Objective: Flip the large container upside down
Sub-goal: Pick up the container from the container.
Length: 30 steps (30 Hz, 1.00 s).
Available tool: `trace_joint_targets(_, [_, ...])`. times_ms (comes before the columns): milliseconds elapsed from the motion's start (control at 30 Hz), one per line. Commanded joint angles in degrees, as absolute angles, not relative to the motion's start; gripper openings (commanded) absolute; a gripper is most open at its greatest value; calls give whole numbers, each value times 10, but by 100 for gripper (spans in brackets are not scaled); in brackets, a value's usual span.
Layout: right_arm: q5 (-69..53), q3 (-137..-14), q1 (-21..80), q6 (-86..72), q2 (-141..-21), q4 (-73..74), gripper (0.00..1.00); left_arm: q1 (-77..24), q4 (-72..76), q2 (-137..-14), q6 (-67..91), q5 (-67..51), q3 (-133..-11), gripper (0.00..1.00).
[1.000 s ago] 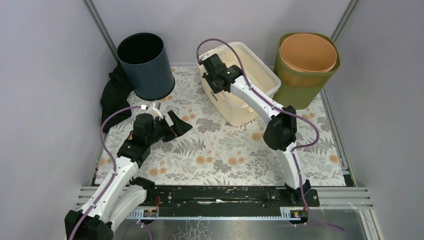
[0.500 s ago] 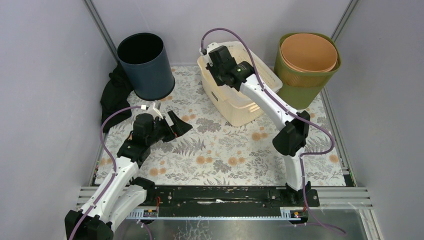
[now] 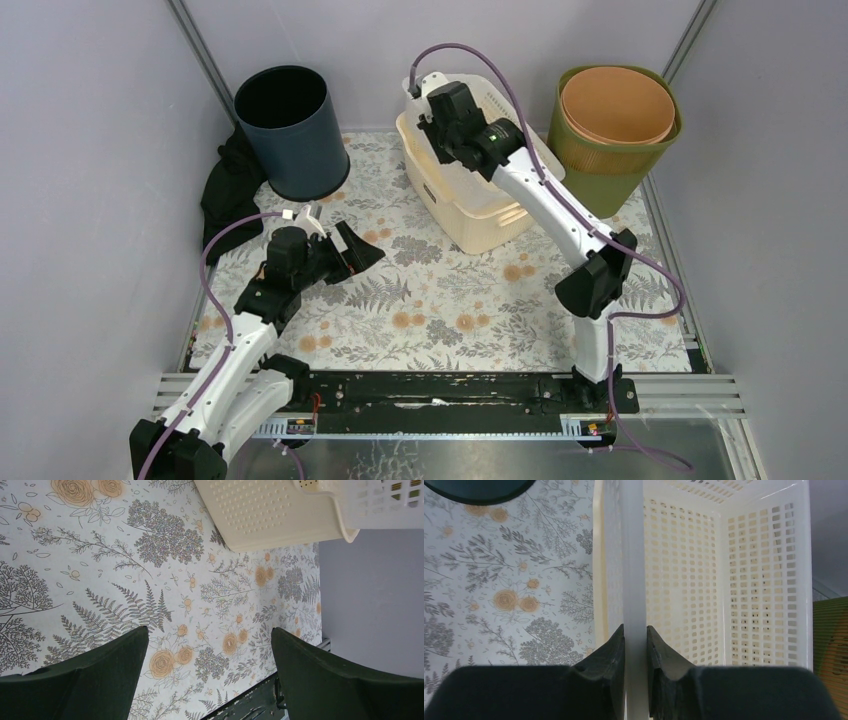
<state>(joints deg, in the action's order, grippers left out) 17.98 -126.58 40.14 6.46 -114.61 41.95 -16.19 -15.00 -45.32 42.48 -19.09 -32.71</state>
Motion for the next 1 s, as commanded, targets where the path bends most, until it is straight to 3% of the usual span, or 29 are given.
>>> trace_joint_targets(0, [160,-1293,405,55,-1067,382,7,-164,-133,-451,416,-197,-332,100])
trace_joint_targets(667, [-28,-1242,405,-43,-920,311,8,-164,-170,-400,410,-190,-352,100])
trace_joint_targets(967, [-130,-1152,405,-152,-842,239,10,-164,-224,-362,415,-195,-421,100])
